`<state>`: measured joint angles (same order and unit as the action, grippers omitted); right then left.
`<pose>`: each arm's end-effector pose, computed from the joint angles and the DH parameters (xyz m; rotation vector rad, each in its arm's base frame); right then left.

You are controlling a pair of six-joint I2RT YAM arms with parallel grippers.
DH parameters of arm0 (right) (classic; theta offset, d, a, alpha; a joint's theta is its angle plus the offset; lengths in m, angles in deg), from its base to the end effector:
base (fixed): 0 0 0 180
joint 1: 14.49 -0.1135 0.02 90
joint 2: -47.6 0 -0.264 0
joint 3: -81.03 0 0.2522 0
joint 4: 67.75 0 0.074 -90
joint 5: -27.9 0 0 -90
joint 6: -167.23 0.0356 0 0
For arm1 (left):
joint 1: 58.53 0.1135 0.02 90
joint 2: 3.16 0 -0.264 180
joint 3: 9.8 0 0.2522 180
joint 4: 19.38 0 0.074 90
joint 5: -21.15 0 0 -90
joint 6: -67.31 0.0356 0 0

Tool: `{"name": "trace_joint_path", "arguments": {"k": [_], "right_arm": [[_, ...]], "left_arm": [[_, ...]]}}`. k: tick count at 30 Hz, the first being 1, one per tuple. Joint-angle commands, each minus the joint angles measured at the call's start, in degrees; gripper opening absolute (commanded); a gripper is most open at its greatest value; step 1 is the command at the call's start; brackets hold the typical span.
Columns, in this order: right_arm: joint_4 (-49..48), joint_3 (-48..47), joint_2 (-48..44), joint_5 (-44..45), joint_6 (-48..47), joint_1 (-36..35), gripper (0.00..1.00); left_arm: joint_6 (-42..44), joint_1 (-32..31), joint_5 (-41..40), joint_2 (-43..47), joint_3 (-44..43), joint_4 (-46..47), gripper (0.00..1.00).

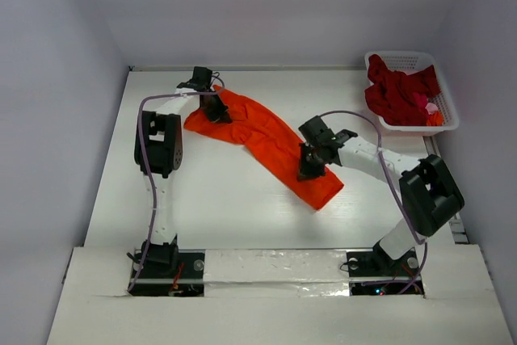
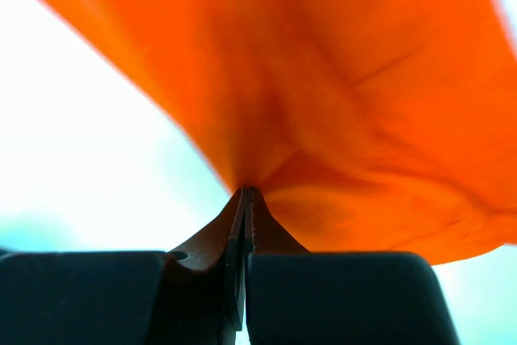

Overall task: Fold and stack the t-shirts
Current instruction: Rotate the tshirt 90 degrees

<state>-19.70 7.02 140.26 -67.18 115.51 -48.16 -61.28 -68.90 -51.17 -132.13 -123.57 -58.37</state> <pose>0.2600 0.1770 0.1960 0.0880 2.8291 0.4444 0.4826 -0.0993 0.1651 -0.5083 2.5595 -0.7178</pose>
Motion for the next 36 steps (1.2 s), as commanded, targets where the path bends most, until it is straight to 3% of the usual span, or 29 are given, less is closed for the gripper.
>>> {"name": "trace_joint_path", "arguments": {"k": [1,5,19,36], "right_arm": [[-0.8,0.3,-3.2,-0.5,4.2,-3.5,0.00],[-0.9,0.7,-3.8,0.8,6.0,-6.3,0.00],[3.4,-6.8,0.0,11.5,3.5,-6.3,0.00],[1.9,-4.7,1.8,17.5,0.8,1.5,0.00]], "left_arm": [[1.9,0.2,-0.6,-2.7,-0.5,-0.7,0.00],[2.6,0.2,-0.4,-3.5,-0.7,-0.7,0.00],[3.5,0.2,-0.8,-0.1,1.2,-1.2,0.00],[3.6,0.2,-0.1,2.1,2.1,-1.7,0.00]]}}
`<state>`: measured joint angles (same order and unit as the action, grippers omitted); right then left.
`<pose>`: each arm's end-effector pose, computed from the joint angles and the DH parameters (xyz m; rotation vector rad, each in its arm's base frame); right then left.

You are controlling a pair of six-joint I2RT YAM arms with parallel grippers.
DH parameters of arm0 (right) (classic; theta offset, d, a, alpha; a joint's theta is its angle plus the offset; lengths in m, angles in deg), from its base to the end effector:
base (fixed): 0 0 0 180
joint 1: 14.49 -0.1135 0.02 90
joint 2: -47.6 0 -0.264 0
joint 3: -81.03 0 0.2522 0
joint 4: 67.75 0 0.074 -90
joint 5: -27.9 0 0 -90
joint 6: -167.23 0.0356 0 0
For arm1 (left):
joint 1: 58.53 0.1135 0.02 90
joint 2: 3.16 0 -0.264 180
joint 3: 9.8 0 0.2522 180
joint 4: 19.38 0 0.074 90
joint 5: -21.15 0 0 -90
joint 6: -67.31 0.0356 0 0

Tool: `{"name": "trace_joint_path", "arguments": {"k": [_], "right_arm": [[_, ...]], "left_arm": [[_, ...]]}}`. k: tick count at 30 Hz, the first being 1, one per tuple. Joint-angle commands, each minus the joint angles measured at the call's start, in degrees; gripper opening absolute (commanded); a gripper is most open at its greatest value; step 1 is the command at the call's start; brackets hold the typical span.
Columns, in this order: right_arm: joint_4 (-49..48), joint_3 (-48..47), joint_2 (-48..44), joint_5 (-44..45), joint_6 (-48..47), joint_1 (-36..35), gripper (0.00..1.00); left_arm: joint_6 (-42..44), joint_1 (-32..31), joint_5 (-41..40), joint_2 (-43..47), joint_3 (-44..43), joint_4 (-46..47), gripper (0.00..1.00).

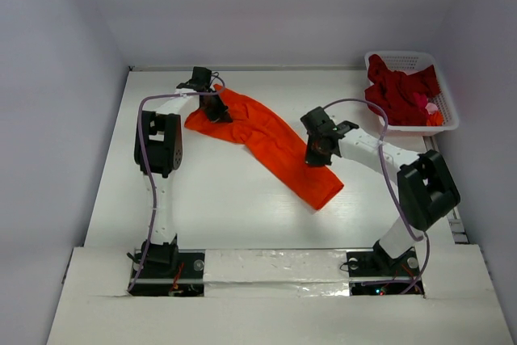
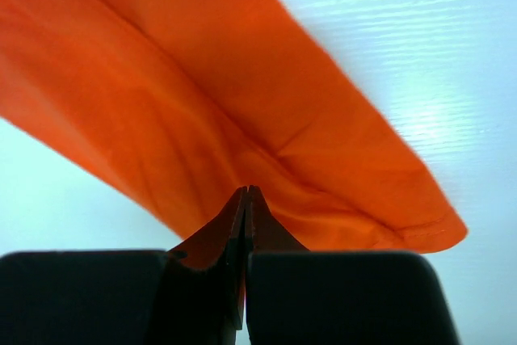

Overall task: Fold and stack the t-shirts
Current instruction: Rotate the tshirt 90 degrees

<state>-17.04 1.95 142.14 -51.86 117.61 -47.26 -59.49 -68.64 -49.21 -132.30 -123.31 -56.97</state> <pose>0.2792 0.1722 0.2097 0.2301 2.6900 0.1452 0.4841 -0.0985 0.1642 -0.4519 2.5495 -0.7525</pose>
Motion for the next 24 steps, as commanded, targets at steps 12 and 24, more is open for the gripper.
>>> {"name": "trace_joint_path", "arguments": {"k": [12,24], "right_arm": [[-8.1,11.8,0.2,-4.2,1.2,1.1,0.00],[-13.5,24.6,-6.3,-8.7,5.7,-1.2,0.00]], "left_arm": [[2.1,-0.1,-0.6,0.7,-1.0,-3.8,0.00],[2.0,-0.1,4.0,-9.4,-12.3,-4.4,0.00]]}}
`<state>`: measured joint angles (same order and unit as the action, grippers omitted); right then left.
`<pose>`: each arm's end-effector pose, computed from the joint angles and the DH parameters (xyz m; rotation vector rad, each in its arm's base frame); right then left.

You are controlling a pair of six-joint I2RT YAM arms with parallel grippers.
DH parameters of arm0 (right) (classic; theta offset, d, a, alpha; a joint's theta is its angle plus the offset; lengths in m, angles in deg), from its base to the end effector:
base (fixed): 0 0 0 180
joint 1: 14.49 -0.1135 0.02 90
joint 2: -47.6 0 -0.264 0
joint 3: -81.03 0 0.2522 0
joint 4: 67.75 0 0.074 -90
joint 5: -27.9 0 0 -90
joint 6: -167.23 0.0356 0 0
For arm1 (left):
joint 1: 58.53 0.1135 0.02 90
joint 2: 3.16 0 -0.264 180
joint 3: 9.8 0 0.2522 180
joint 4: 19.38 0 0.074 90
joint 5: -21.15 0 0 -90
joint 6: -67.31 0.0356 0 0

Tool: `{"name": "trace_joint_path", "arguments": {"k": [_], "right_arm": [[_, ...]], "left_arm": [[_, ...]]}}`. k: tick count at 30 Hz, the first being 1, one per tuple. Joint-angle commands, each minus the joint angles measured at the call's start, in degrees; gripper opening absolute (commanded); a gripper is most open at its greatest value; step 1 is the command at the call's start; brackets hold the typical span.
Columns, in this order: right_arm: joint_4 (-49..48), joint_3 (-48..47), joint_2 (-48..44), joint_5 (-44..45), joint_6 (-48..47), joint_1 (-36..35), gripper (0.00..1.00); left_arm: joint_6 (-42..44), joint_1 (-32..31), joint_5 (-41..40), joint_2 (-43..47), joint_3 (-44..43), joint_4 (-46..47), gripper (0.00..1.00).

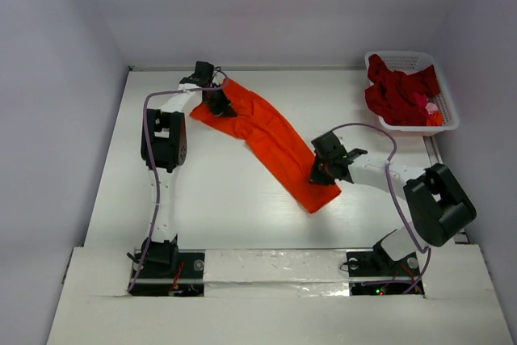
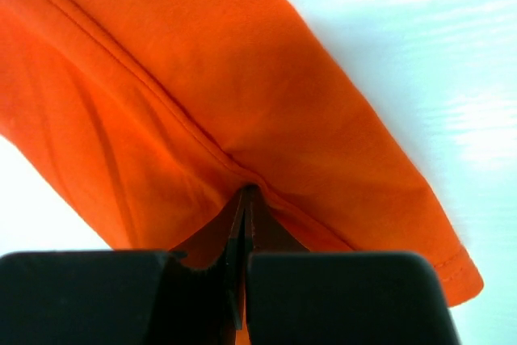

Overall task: Fold and stack the t-shirts
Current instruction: Rotate the tshirt 90 degrees

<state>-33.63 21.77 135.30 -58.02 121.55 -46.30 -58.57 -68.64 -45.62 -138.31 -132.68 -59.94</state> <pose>0.2407 0.1463 0.1600 0.3178 2.6837 0.3310 0.5076 -0.1048 0.1611 -0.4011 2.5524 -0.8263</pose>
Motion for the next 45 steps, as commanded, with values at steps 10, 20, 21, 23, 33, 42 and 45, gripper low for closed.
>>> {"name": "trace_joint_path", "arguments": {"k": [10,20,21,23,33,42,45], "right_arm": [[5.7,3.8,-1.8,-1.9,7.6,-14.4,0.00],[5.9,0.9,1.6,-2.8,16.9,-29.6,0.00],[6.0,0.8,1.7,-2.8,17.3,-30.2,0.00],[6.2,0.2,2.0,-2.8,18.1,-31.1,0.00],[7.9,-2.3,3.2,-1.6,20.8,-37.1,0.00],[9.7,-2.7,1.6,0.2,23.5,-39.1,0.00],[10.9,-2.3,0.3,1.2,24.4,-39.1,0.00]], "left_arm": [[-1.7,-1.2,4.9,-7.8,-8.5,1.5,0.00],[-3.5,-4.2,9.4,-12.3,-15.2,2.0,0.00],[-3.6,-5.0,9.6,-12.7,-16.3,1.9,0.00],[-3.5,-5.8,9.8,-13.4,-17.2,1.7,0.00],[-3.6,-7.5,12.5,-15.8,-19.0,1.9,0.00],[-1.7,-8.6,10.3,-11.4,-13.4,2.6,0.00],[-2.1,-8.1,9.4,-9.8,-12.5,3.3,0.00]]}}
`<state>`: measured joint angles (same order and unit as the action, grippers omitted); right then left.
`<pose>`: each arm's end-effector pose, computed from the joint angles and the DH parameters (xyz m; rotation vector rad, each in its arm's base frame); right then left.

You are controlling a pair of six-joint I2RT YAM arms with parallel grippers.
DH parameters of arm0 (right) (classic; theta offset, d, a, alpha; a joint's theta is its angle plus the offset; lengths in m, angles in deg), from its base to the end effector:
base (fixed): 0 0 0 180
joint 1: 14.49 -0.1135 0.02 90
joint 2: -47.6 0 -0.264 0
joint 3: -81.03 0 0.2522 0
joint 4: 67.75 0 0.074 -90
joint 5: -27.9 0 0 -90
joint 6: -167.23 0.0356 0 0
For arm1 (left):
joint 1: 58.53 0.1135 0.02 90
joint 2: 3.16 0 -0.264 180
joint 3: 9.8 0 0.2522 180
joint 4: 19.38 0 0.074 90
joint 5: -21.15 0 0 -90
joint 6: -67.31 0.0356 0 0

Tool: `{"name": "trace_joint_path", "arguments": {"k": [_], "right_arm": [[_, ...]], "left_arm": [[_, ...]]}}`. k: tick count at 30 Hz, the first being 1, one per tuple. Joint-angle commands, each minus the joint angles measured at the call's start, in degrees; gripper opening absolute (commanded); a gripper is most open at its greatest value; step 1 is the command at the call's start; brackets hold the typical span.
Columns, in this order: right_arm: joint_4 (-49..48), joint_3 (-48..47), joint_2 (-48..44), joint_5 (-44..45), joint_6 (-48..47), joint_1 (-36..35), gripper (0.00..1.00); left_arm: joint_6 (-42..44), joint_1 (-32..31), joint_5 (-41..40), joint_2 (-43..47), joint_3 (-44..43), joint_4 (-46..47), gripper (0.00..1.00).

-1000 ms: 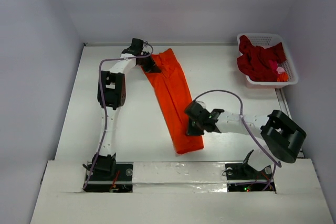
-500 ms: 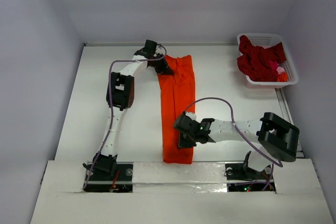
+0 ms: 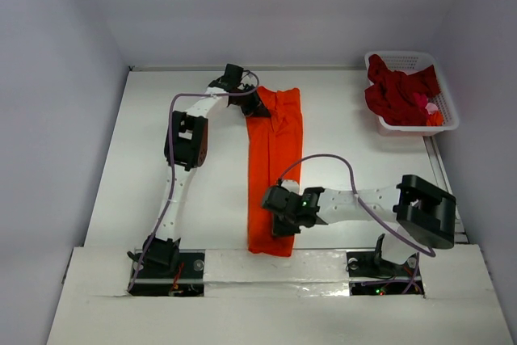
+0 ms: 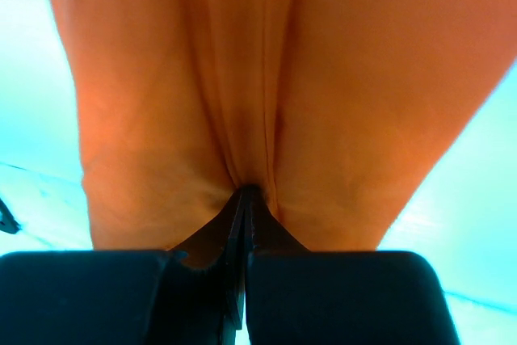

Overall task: Fold and stack the t-shirts
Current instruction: Rotate the tshirt 90 degrees

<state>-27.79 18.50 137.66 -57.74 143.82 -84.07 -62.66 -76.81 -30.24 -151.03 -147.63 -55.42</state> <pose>0.1023 0.2669 0.1598 -0.0534 2.8843 0.4916 0.5272 -0.1975 0.1366 -0.1237 2.5238 -1.2566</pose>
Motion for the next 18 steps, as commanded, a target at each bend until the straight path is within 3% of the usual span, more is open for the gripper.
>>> {"name": "trace_joint_path", "arguments": {"k": [1,8,11,18], "right_arm": [[5.8,1.1,-2.4,1.2,2.8,-1.3,0.00],[6.6,3.2,-6.2,2.8,3.7,-0.1,0.00],[6.9,2.1,-5.2,3.0,2.2,0.4,0.00],[9.0,-1.9,-2.6,5.0,-0.2,0.4,0.00]], "left_arm": [[1.8,0.6,-6.4,3.4,2.3,-1.3,0.00],[1.6,1.8,-8.5,6.2,3.3,-1.0,0.02],[1.4,2.4,-9.1,7.5,4.3,-0.4,0.08],[1.1,4.2,-9.0,9.1,2.3,-0.7,0.33]]}}
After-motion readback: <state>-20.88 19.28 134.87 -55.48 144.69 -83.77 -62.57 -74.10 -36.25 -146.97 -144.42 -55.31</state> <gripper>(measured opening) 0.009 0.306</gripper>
